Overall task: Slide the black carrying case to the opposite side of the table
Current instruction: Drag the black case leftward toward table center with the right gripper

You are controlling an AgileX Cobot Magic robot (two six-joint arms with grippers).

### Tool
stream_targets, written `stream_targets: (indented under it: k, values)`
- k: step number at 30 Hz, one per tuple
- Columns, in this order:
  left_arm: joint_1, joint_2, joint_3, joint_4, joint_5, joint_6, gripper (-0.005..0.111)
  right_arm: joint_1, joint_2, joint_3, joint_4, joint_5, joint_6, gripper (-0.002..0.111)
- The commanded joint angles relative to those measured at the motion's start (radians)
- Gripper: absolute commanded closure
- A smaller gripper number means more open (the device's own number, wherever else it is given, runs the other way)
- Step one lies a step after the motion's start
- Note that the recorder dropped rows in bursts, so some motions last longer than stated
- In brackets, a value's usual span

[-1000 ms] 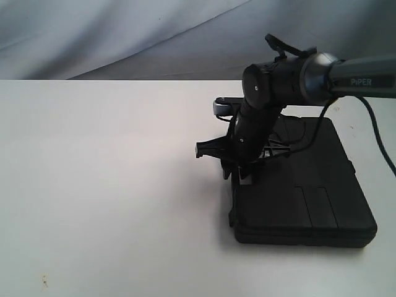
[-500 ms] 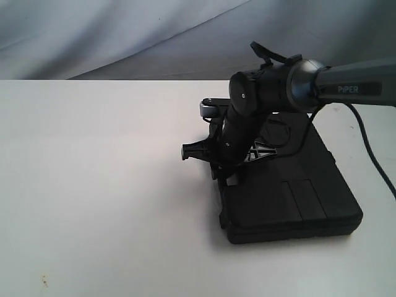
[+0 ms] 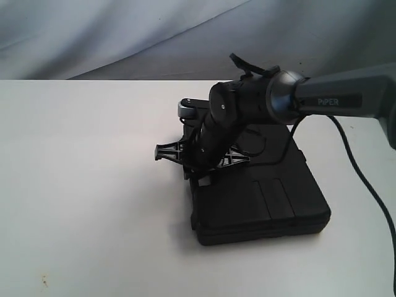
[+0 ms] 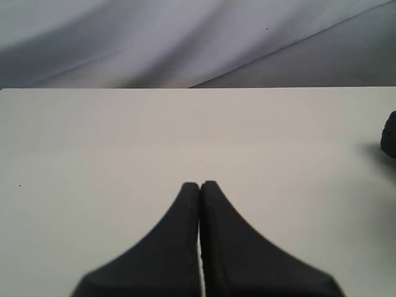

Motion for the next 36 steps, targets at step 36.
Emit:
stream_targets:
  k: [36]
  values:
    - [0.001,-0.001,0.005,0.000,-0.003,-0.002,0.107,0.074,0.161,-0.320,-0.227,-0.073,0.430,0.108]
